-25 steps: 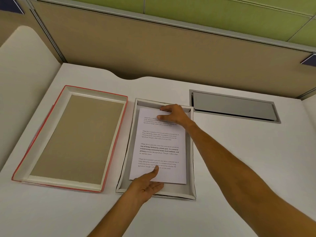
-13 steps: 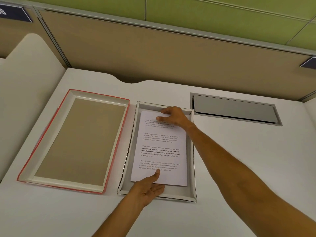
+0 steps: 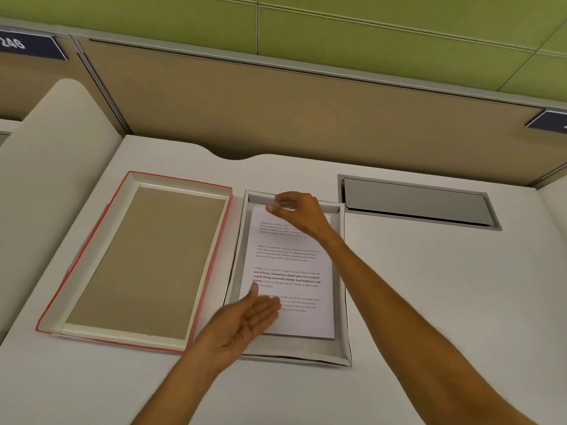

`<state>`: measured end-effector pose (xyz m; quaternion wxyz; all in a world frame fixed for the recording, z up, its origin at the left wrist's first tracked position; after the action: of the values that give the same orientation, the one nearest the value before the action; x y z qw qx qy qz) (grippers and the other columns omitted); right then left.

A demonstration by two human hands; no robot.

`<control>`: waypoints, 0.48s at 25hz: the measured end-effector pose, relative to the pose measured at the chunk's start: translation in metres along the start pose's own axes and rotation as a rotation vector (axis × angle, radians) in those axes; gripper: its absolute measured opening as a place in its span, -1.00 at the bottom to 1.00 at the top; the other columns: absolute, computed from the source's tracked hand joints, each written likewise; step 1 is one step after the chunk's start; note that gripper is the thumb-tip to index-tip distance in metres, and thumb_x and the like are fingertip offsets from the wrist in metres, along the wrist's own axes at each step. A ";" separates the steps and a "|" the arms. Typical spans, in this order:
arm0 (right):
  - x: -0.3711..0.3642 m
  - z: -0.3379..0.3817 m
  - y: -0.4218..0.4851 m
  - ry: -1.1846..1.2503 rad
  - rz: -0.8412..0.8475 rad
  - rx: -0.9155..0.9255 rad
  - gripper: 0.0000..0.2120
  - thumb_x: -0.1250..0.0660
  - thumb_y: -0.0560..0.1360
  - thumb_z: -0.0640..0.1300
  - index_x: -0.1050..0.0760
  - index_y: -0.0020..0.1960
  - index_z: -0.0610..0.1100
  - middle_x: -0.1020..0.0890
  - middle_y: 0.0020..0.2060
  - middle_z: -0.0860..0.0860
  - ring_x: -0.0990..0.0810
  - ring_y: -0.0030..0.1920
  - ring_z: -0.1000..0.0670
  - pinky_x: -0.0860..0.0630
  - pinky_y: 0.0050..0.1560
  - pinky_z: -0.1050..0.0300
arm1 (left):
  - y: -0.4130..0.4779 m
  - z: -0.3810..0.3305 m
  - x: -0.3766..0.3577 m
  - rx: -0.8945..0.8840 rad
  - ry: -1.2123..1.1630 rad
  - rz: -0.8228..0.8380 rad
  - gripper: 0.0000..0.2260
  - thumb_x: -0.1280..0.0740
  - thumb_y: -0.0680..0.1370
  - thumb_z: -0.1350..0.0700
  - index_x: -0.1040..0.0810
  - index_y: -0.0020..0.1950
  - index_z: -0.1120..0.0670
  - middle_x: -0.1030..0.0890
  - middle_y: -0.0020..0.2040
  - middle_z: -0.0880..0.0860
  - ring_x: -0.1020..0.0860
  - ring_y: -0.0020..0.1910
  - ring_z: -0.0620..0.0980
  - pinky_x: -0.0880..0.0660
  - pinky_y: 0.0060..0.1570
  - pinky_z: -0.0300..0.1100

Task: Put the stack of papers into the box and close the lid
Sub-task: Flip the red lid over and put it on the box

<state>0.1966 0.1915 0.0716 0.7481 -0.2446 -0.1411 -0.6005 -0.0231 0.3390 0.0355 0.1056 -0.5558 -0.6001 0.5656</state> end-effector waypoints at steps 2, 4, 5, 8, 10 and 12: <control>-0.015 0.009 -0.010 0.072 -0.015 -0.002 -0.47 -0.48 0.40 0.13 -0.58 0.24 -0.17 -0.68 0.14 -0.04 -0.65 0.12 0.05 -0.53 0.14 0.27 | 0.000 -0.041 0.010 -0.228 0.113 -0.046 -0.59 -0.42 0.45 0.07 -0.55 0.19 0.30 -0.68 0.11 0.25 -0.64 0.17 0.16 -0.58 0.13 -0.04; -0.036 0.012 -0.021 0.180 -0.034 -0.044 -0.50 -0.53 0.37 0.10 -0.60 0.20 -0.15 -0.70 0.09 -0.02 -0.66 0.08 0.09 -0.55 0.10 0.33 | -0.007 -0.087 0.027 -0.489 0.242 -0.127 -0.68 -0.44 0.47 0.13 -0.59 0.18 0.22 -0.71 0.09 0.19 -0.65 0.16 0.13 -0.59 0.15 -0.08; -0.048 0.014 -0.027 0.237 -0.039 -0.069 -0.50 -0.55 0.35 0.08 -0.61 0.19 -0.16 -0.70 0.07 -0.02 -0.66 0.07 0.10 -0.55 0.09 0.34 | -0.011 -0.109 0.037 -0.599 0.314 -0.182 -0.70 -0.46 0.47 0.16 -0.60 0.18 0.19 -0.71 0.08 0.16 -0.66 0.15 0.12 -0.59 0.17 -0.10; -0.088 0.017 -0.044 0.335 -0.034 -0.125 -0.48 -0.60 0.31 0.02 -0.60 0.18 -0.18 -0.70 0.04 -0.03 -0.67 0.03 0.07 -0.58 0.06 0.33 | -0.019 -0.165 0.070 -0.812 0.501 -0.343 -0.66 -0.48 0.46 0.20 -0.59 0.22 0.17 -0.68 0.12 0.18 -0.66 0.08 0.05 -0.58 0.14 -0.22; -0.114 0.021 -0.054 0.364 -0.035 -0.173 -0.44 -0.61 0.29 0.00 -0.58 0.20 -0.19 -0.69 0.05 -0.05 -0.68 0.01 0.03 -0.61 0.05 0.30 | -0.024 -0.193 0.092 -0.904 0.687 -0.478 -0.62 -0.50 0.44 0.17 -0.58 0.24 0.16 -0.67 0.14 0.18 -0.65 0.10 0.06 -0.56 0.18 -0.16; -0.135 0.026 -0.063 0.353 -0.052 -0.212 -0.42 -0.61 0.28 0.00 -0.56 0.22 -0.19 -0.68 0.07 -0.08 -0.68 0.01 0.02 -0.62 0.09 0.20 | -0.031 -0.217 0.113 -0.975 0.926 -0.640 -0.58 -0.49 0.45 0.12 -0.55 0.28 0.17 -0.65 0.19 0.18 -0.62 0.16 0.14 -0.51 0.22 -0.05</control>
<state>0.1056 0.3078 0.0375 0.7156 -0.2091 0.0501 -0.6646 0.0832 0.5571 0.0767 0.2489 -0.5191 -0.8095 -0.1154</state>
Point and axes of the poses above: each hand's wrist, its own y-axis towards the middle knuckle, its own x-axis out of the back of the hand, z = x × y, the point moved 7 cm from there along y, towards the middle knuckle
